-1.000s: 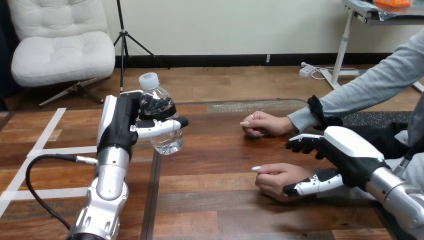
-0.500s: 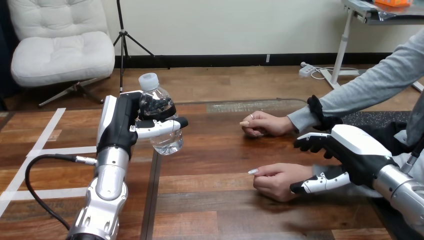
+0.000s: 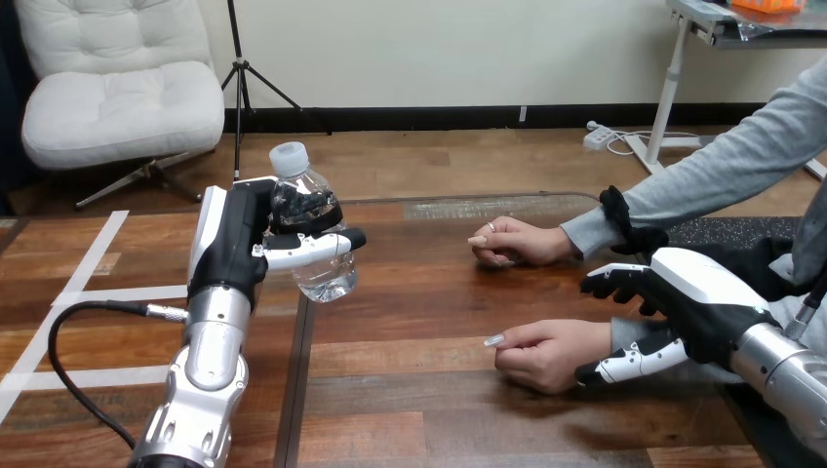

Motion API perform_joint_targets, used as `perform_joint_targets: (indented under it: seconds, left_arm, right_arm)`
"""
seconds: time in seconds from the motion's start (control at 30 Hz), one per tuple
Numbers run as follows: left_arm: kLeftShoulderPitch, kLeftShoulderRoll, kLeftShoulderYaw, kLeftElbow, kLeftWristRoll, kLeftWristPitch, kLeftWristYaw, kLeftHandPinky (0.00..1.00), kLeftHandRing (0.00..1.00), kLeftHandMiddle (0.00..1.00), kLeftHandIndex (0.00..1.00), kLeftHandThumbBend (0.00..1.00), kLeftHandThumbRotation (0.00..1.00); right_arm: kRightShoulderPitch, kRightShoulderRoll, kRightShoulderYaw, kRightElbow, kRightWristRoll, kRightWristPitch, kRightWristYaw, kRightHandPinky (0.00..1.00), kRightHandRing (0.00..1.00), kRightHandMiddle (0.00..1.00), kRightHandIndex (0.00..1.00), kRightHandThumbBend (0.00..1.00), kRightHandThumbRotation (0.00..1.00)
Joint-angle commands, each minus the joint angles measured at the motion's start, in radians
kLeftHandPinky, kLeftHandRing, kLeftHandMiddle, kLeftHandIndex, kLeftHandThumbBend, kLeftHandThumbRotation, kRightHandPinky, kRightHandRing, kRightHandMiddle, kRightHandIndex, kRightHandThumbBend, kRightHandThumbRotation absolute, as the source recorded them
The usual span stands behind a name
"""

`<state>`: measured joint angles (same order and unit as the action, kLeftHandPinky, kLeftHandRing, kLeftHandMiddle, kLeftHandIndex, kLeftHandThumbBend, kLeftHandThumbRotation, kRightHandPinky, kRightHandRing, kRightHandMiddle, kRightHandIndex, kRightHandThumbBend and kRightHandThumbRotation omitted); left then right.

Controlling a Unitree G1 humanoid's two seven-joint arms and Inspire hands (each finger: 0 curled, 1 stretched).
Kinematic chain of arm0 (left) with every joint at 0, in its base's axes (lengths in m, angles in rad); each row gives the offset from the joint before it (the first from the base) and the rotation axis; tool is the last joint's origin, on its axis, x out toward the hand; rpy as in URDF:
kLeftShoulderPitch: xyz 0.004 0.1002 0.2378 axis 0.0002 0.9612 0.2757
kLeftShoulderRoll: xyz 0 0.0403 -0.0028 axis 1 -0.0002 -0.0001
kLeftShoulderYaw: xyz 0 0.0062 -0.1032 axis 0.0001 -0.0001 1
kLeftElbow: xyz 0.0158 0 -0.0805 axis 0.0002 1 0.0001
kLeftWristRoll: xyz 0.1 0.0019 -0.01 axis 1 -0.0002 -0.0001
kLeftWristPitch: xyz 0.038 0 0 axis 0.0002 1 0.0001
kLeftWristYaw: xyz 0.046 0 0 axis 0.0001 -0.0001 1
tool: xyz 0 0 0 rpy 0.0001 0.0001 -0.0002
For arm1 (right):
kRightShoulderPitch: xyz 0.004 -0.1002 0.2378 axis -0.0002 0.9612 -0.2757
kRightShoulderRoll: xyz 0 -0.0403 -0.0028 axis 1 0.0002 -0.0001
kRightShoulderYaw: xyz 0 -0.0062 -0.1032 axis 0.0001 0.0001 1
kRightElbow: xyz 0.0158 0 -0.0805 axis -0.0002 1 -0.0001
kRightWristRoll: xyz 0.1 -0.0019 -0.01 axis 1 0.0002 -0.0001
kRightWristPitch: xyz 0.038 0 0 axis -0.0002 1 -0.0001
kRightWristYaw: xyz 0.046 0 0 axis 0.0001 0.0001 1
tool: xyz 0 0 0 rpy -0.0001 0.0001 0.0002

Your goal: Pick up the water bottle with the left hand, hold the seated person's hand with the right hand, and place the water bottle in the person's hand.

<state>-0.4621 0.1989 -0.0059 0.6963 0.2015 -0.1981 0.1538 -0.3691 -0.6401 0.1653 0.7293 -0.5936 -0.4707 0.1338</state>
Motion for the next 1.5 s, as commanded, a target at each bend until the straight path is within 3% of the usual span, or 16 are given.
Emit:
perform_joint_targets:
  seconds: [0.0, 1.2, 1.47]
  left_arm:
    - [-0.043, 0.029, 0.015, -0.056, -0.005, -0.047, 0.002, 0.27, 0.33, 0.37, 0.38, 0.79, 0.0]
    - [-0.042, 0.027, 0.024, -0.064, 0.001, -0.042, 0.006, 0.24, 0.32, 0.37, 0.37, 0.78, 0.0]
    - [-0.044, 0.029, 0.025, -0.06, 0.001, -0.048, 0.005, 0.24, 0.32, 0.36, 0.38, 0.78, 0.0]
  right_arm:
    - [-0.069, -0.028, 0.001, -0.005, 0.02, 0.0, 0.001, 0.68, 0.79, 0.81, 0.81, 1.0, 0.43]
    - [-0.071, -0.049, 0.005, 0.021, 0.021, -0.003, 0.02, 0.67, 0.78, 0.81, 0.8, 1.0, 0.34]
    - [-0.075, -0.048, 0.009, 0.033, 0.018, 0.017, 0.029, 0.66, 0.78, 0.81, 0.8, 1.0, 0.33]
